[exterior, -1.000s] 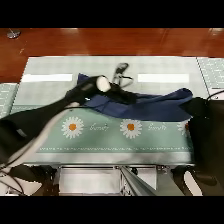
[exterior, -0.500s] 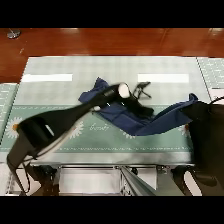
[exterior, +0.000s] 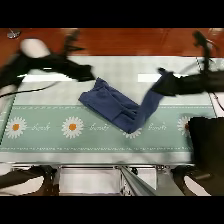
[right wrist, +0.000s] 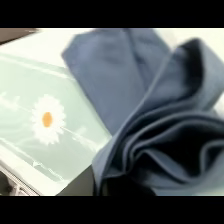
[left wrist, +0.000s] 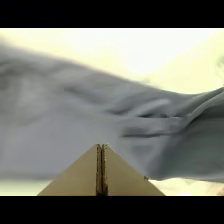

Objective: Fold the shirts.

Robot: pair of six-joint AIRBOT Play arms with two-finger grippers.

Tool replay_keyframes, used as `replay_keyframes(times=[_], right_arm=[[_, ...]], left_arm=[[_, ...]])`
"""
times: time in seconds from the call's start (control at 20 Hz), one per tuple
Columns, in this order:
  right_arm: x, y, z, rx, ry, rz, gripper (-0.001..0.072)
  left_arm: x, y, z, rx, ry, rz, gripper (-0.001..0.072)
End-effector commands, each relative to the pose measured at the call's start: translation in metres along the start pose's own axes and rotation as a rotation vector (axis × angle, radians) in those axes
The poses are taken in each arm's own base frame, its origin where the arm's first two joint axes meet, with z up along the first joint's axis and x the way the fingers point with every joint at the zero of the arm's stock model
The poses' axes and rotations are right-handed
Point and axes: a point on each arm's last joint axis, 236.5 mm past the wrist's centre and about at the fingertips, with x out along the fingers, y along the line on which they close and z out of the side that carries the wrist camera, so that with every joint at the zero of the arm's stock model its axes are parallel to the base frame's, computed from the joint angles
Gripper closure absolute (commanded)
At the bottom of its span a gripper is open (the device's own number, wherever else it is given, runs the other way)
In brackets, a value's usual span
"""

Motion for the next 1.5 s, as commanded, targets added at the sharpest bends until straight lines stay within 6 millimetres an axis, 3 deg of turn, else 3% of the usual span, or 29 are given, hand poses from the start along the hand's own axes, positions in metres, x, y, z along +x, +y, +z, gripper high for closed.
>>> replay_keyframes(times=[0.0,0.1,0.25,0.35,0.45,0.5,0.55,0.6,0.7,0.75,0.85,0.9,1.0,1.1,1.15,1.25,1.35,1.45], right_arm=[[0.079,0.031,0.031,-0.062,0.083,0.062,0.0687],[0.132,0.038,0.04,-0.081,0.15,0.079,0.0687],[0.204,0.037,0.049,-0.066,0.211,0.09,0.0688],[0.243,0.034,0.051,-0.032,0.234,0.091,0.0687],[0.274,0.033,0.049,-0.011,0.243,0.108,0.0683],[0.284,0.036,0.049,0.01,0.243,0.144,0.0539],[0.288,0.041,0.047,0.056,0.253,0.193,0.0198],[0.285,0.043,0.051,0.084,0.253,0.233,0.0095],[0.252,0.047,0.066,0.119,0.266,0.335,0.0095],[0.227,0.045,0.076,0.138,0.274,0.383,0.0095],[0.156,0.025,0.091,0.118,0.297,0.42,0.0098],[0.12,0.008,0.093,0.085,0.305,0.385,0.0099],[0.052,-0.047,0.085,-0.003,0.302,0.137,0.0099],[0.004,-0.109,0.066,-0.003,0.263,-0.172,0.0099],[-0.005,-0.129,0.053,0.034,0.215,-0.257,0.0099],[0.005,-0.152,0.008,0.175,0.089,-0.307,0.0099],[0.038,-0.168,-0.052,0.409,-0.042,-0.279,0.0099],[0.076,-0.166,-0.113,0.653,-0.078,-0.174,0.0099]], left_arm=[[-0.086,0.053,-0.043,-0.084,-0.186,0.152,0.0689],[-0.104,0.061,-0.081,-0.123,-0.246,0.193,0.0688],[-0.099,0.056,-0.131,-0.151,-0.263,0.19,0.0688],[-0.087,0.051,-0.15,-0.193,-0.262,0.146,0.0688],[-0.075,0.052,-0.156,-0.24,-0.267,0.109,0.0688],[-0.071,0.056,-0.156,-0.256,-0.276,0.11,0.0688],[-0.068,0.063,-0.154,-0.27,-0.289,0.121,0.0688],[-0.066,0.069,-0.152,-0.282,-0.297,0.13,0.0688],[-0.062,0.077,-0.149,-0.302,-0.296,0.14,0.0688],[-0.059,0.079,-0.15,-0.312,-0.287,0.142,0.0688],[-0.055,0.082,-0.152,-0.325,-0.268,0.141,0.0688],[-0.054,0.083,-0.153,-0.33,-0.263,0.141,0.0688],[-0.053,0.083,-0.153,-0.331,-0.262,0.14,0.0688],[-0.053,0.083,-0.153,-0.332,-0.261,0.139,0.0688],[-0.053,0.083,-0.153,-0.332,-0.261,0.139,0.0688],[-0.052,0.081,-0.154,-0.326,-0.256,0.136,0.0688],[-0.049,0.076,-0.155,-0.31,-0.246,0.126,0.0688],[-0.047,0.071,-0.153,-0.293,-0.247,0.12,0.0688]])
